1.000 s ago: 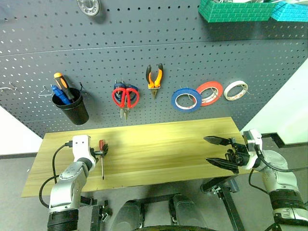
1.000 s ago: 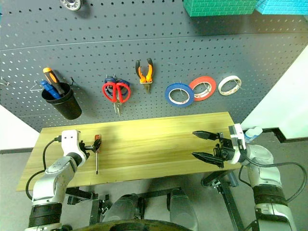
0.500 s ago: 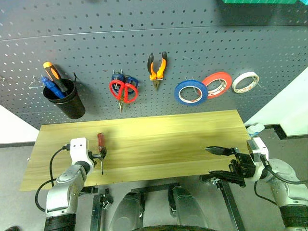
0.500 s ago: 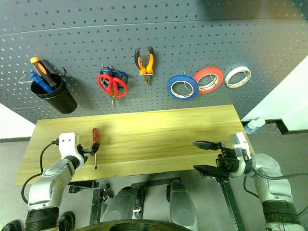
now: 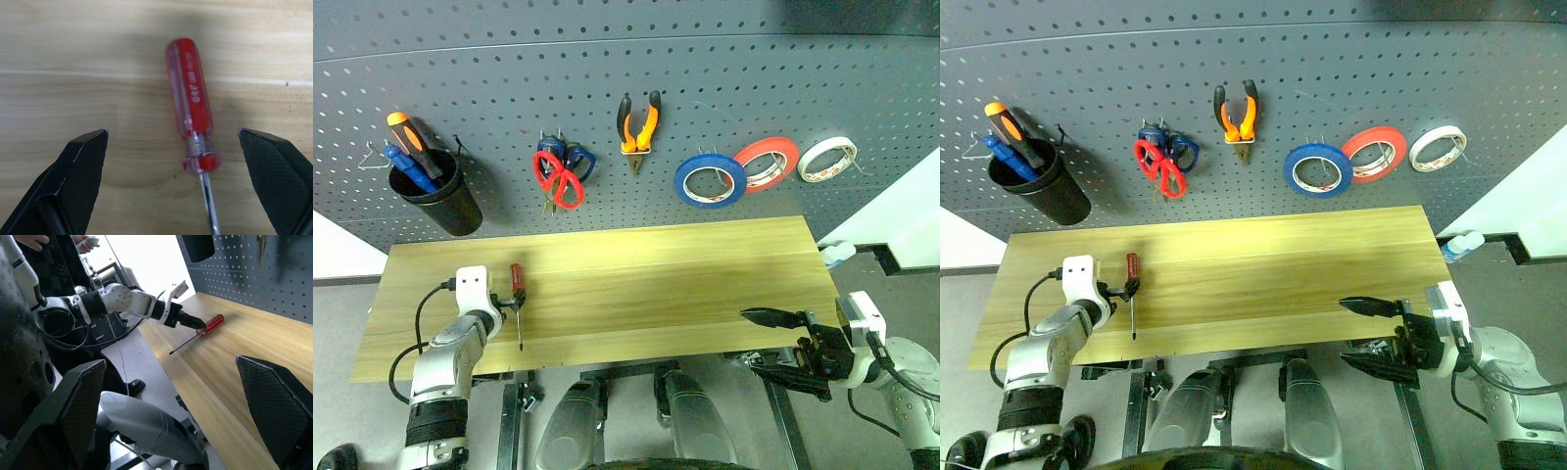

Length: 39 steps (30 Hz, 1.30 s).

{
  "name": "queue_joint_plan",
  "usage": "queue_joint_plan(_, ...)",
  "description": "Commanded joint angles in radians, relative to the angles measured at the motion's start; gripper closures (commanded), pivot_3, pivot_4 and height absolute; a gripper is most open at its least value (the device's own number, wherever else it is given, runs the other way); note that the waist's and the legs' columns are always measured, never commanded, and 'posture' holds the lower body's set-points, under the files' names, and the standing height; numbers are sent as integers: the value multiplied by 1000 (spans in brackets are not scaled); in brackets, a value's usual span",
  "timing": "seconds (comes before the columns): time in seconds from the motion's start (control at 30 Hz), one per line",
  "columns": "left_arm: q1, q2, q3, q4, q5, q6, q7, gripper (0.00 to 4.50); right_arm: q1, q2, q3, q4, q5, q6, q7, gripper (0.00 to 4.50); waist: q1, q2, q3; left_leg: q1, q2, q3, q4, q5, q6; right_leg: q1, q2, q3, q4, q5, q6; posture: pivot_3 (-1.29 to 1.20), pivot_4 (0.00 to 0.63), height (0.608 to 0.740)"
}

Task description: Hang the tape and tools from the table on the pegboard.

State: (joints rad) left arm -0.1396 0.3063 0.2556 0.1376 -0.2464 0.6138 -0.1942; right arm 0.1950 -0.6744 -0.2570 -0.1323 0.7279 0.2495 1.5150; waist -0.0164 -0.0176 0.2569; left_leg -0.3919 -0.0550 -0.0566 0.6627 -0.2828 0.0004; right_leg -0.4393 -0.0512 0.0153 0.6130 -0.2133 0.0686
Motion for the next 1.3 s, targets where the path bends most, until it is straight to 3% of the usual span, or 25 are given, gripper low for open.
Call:
queue_joint_plan(0.03, -20, 9, -3, 28, 16, -22, 4, 45, 15, -8, -23, -44, 24, 3, -14, 0, -1, 0, 2, 0, 0, 0, 0, 0, 0, 0, 0, 0, 0, 0, 0, -139, 293, 736)
queue_joint_plan(0.13, -33, 12, -9, 59, 29, -15, 15, 45, 19, -8, -26, -49, 27, 6, -24, 0, -3, 0, 7, 0, 0, 0, 0, 0, 0, 0, 0, 0, 0, -1, -1, -145, 293, 736)
queue_joint_plan(0.23, -40, 22, -12, 84, 56, -11, 38, 606, 22, -10, -32, -54, 31, 7, -29, 0, -3, 0, 12, 0, 0, 0, 0, 0, 0, 0, 0, 0, 0, -2, -3, -149, 294, 736)
queue_joint_plan(0.53, -40, 16, -35, 96, 63, 43, 34, 3676, 19, -14, -25, -59, 30, 0, -38, 0, -3, 1, 14, 0, 0, 0, 0, 0, 0, 0, -1, 0, 0, -1, -2, -152, 295, 736)
queue_joint_plan(1.0, -30, 6, -70, 71, 82, 36, 25, 3696, -41, 3, -2, 5, 3, -29, -38, 0, -1, 2, 14, 0, 0, 0, 0, 0, 0, 0, -1, 0, 0, 0, 0, -142, 262, 736)
queue_joint_plan(1.3, 66, 10, -129, -76, 138, -84, 14, 3696, -121, 42, 17, 101, 8, -50, -12, 0, 0, 2, 12, 0, 0, 1, 0, 0, 0, 0, 0, -1, 0, 0, 1, -118, 201, 736)
